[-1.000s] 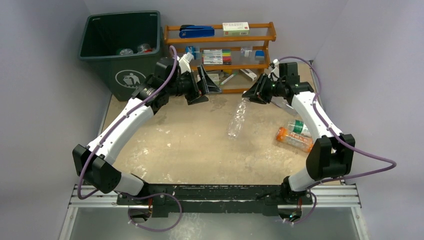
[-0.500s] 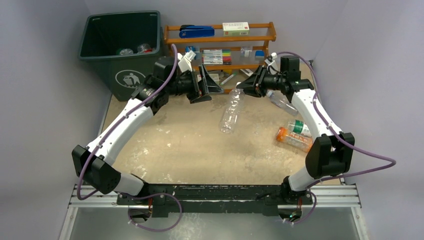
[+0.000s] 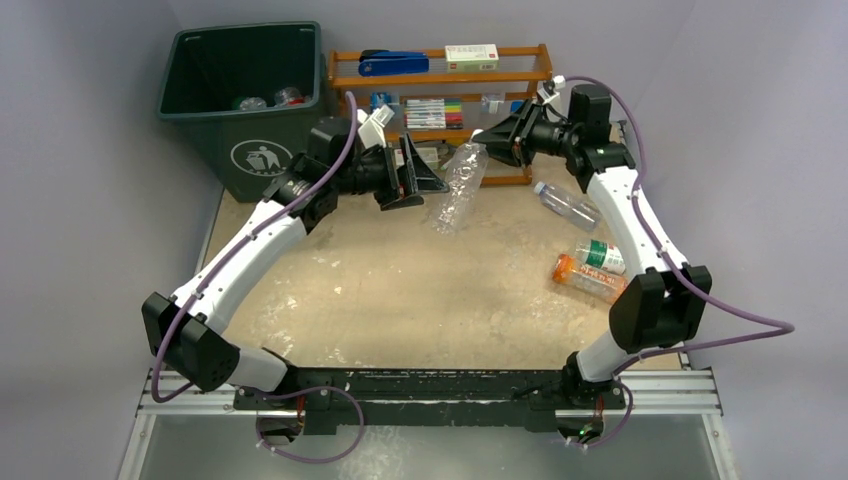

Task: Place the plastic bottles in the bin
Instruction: Pick up the plastic bottle at the center of the board.

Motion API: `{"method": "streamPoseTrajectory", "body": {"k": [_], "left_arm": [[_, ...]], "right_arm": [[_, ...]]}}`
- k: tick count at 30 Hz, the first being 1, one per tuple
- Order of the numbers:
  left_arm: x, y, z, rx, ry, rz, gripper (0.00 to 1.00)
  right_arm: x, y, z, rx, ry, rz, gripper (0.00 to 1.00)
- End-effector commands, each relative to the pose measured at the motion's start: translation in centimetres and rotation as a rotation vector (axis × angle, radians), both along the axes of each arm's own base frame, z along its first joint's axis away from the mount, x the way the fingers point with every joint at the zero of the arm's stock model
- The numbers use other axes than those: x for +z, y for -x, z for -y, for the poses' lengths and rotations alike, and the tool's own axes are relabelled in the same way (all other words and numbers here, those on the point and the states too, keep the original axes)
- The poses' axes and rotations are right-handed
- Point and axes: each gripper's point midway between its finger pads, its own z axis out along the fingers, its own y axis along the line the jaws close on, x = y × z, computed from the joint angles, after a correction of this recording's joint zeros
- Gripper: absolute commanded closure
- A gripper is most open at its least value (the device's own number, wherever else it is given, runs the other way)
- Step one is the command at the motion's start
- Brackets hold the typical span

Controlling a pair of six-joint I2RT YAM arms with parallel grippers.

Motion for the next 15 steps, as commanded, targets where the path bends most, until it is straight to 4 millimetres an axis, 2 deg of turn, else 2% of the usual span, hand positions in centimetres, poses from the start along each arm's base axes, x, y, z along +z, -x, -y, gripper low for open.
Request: {"method": "streamPoseTrajectory", "body": {"k": [1, 6, 15], "left_arm": [[2.0, 0.9, 0.3, -0.028, 0.038, 0.081, 0.09], [2.6, 1.1, 0.9, -0.039, 0.063, 0.091, 0.09], [2.2, 1.7, 1.8, -0.062, 0.061, 0.086, 0.09]], "right_arm": [[2.7, -1.0, -0.4, -0.013, -0.036, 0.054, 0.95], [3.1, -1.7, -0.4, -0.024, -0.043, 0.057, 0.95], [4.1, -2.3, -0.8, -0.023, -0.066, 0.072, 0.95]]}}
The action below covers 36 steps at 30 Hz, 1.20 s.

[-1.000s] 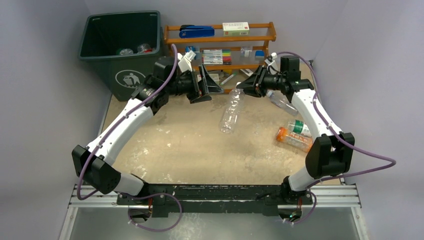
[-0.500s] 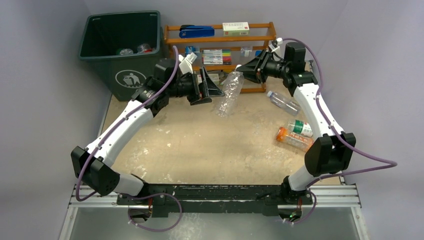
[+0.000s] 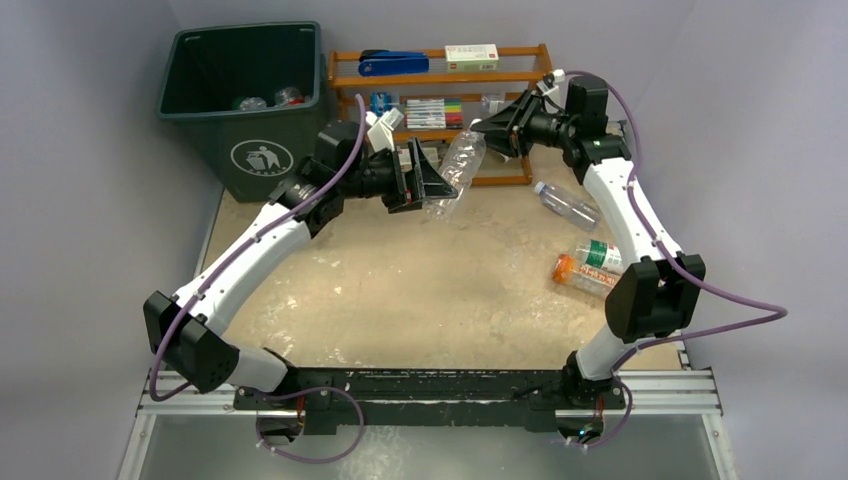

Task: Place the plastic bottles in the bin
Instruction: Pick up the plastic bottle at the center of the board.

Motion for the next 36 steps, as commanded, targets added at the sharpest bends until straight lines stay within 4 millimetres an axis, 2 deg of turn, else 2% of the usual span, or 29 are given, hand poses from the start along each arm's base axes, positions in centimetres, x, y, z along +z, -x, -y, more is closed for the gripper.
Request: {"method": "streamPoseTrajectory", "body": {"k": [1, 5, 14, 18, 20, 23, 24, 28, 31, 36], "left_arm": [[2.1, 0.7, 0.5, -0.022, 0.047, 0.071, 0.09], [2.1, 0.7, 0.7, -0.023, 0.045, 0.072, 0.12], [2.1, 0.8, 1.6, -0.054, 0.046, 0.069, 0.49], [2.5, 0.7, 1.8, -0.063, 0.054, 0.077, 0.6], [2.9, 0.6, 1.9, -0.063, 0.059, 0.086, 0.62], [3.2, 0.4, 1.9, -0.061, 0.061, 0.098, 0.64], [3.4, 0.3, 2.0, -0.06, 0.064, 0.103, 0.65], [3.9, 0.0, 2.1, -0.058, 0.067, 0.118, 0.66], [4.1, -0.2, 2.1, -0.054, 0.064, 0.125, 0.67], [4.1, -1.0, 1.8, -0.033, 0.047, 0.129, 0.69]], "right_arm": [[3.8, -0.1, -0.5, 0.01, -0.036, 0.11, 0.95], [3.9, -0.1, -0.5, 0.011, -0.04, 0.112, 0.95], [4.0, 0.0, -0.6, 0.015, -0.045, 0.112, 0.95], [3.9, 0.1, -0.6, 0.018, -0.046, 0.112, 0.94], [3.9, 0.2, -0.6, 0.021, -0.048, 0.111, 0.84], [3.8, 0.5, -0.6, 0.027, -0.051, 0.108, 0.49], [3.7, 0.7, -0.6, 0.028, -0.052, 0.102, 0.41], [3.5, 1.9, -0.6, 0.051, -0.051, 0.085, 0.21], [3.4, 2.4, -0.3, 0.043, -0.034, 0.078, 0.15], [3.7, 3.5, 0.7, 0.02, -0.036, 0.08, 0.14]]}}
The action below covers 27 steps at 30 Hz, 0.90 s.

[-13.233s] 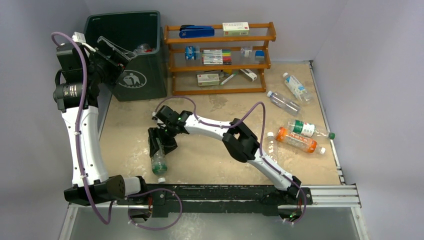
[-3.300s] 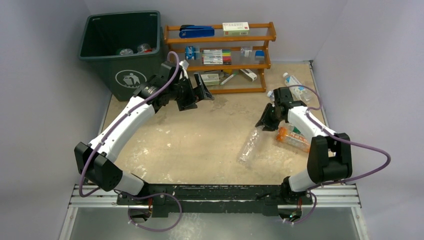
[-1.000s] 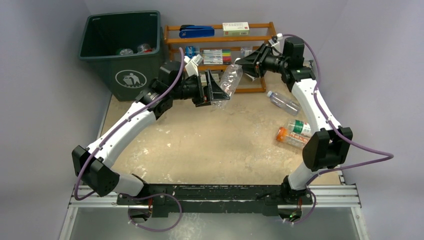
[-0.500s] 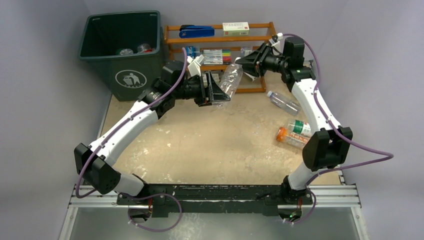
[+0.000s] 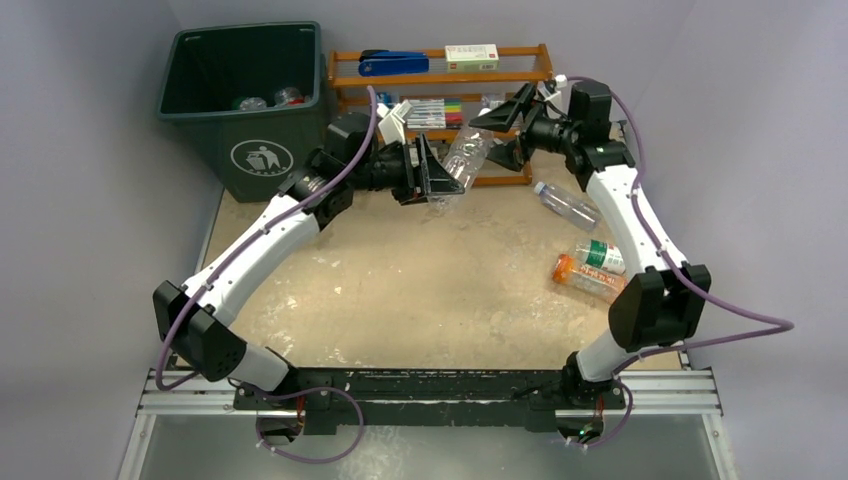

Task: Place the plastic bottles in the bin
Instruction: Pick up the plastic bottle at the center of the board, then place the plastic bottle in the trash bin.

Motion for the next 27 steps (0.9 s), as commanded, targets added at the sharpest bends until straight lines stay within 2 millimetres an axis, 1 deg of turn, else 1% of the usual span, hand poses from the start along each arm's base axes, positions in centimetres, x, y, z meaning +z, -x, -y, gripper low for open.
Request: {"method": "streamPoseTrajectory", "body": {"k": [1, 6, 10, 12, 18, 20, 23, 27], "left_arm": [[3.0, -1.0, -0.2, 0.013, 0.032, 0.103, 0.69], [4.2, -3.3, -2.1, 0.078, 0.039, 0.123, 0.69], [5.8, -5.8, -4.4, 0.139, 0.058, 0.147, 0.69], [7.0, -7.0, -5.5, 0.169, 0.076, 0.162, 0.68], [11.2, -10.6, -8.4, 0.254, 0.132, 0.23, 0.68], [12.7, -11.9, -9.9, 0.296, 0.161, 0.252, 0.68], [14.8, -14.0, -12.9, 0.382, 0.215, 0.281, 0.68], [17.3, -16.2, -17.0, 0.492, 0.303, 0.316, 0.69]], "right_arm": [[3.3, 2.7, 1.0, 0.01, -0.014, 0.091, 0.13], [5.2, 4.0, 2.2, -0.006, -0.022, 0.143, 0.13], [6.5, 4.9, 2.5, -0.008, -0.035, 0.186, 0.12], [6.6, 5.2, 2.5, 0.0, -0.039, 0.189, 0.12], [5.6, 6.0, 2.5, 0.01, -0.042, 0.169, 0.12], [5.3, 6.1, 2.5, 0.01, -0.041, 0.163, 0.12], [5.1, 6.3, 2.5, 0.013, -0.041, 0.159, 0.12], [4.9, 6.6, 2.5, 0.016, -0.04, 0.154, 0.12]]}}
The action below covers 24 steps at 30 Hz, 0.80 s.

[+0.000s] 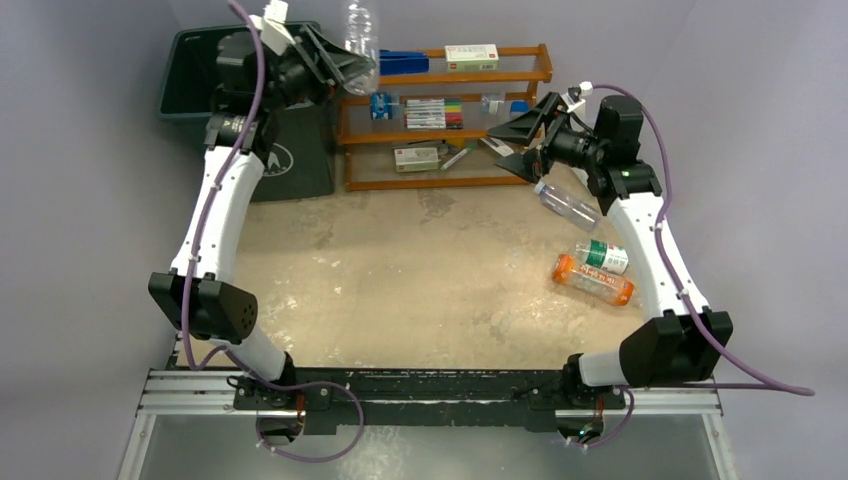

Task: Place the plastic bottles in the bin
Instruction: Place the plastic bottle in the trash bin.

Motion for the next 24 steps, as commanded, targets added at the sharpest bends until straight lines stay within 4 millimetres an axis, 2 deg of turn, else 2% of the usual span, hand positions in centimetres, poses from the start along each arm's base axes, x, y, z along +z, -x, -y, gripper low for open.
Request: {"method": "streamPoseTrajectory", "body": {"k": [1, 6, 12, 15, 20, 24], "left_arm": [[6.2, -1.5, -4.4, 0.103, 0.139, 0.145, 0.69], [8.2, -3.4, -8.9, 0.228, 0.255, 0.189, 0.69], [7.8, -5.6, -13.4, 0.387, 0.296, 0.18, 0.68], [7.2, -6.4, -15.3, 0.464, 0.284, 0.168, 0.68], [5.0, -7.6, -18.8, 0.601, 0.245, 0.121, 0.68], [3.2, -8.4, -20.4, 0.661, 0.245, 0.064, 0.65]], "right_arm": [[1.9, 1.7, 0.0, 0.031, -0.01, 0.075, 0.12], [1.5, 1.9, 0.0, 0.034, -0.004, 0.067, 0.12], [1.2, 2.2, 0.0, 0.035, 0.001, 0.066, 0.12], [0.9, 2.4, 0.1, 0.034, 0.005, 0.059, 0.12], [0.5, 2.7, 0.1, 0.038, 0.004, 0.053, 0.12], [0.3, 2.9, 0.1, 0.039, 0.004, 0.049, 0.12]]}}
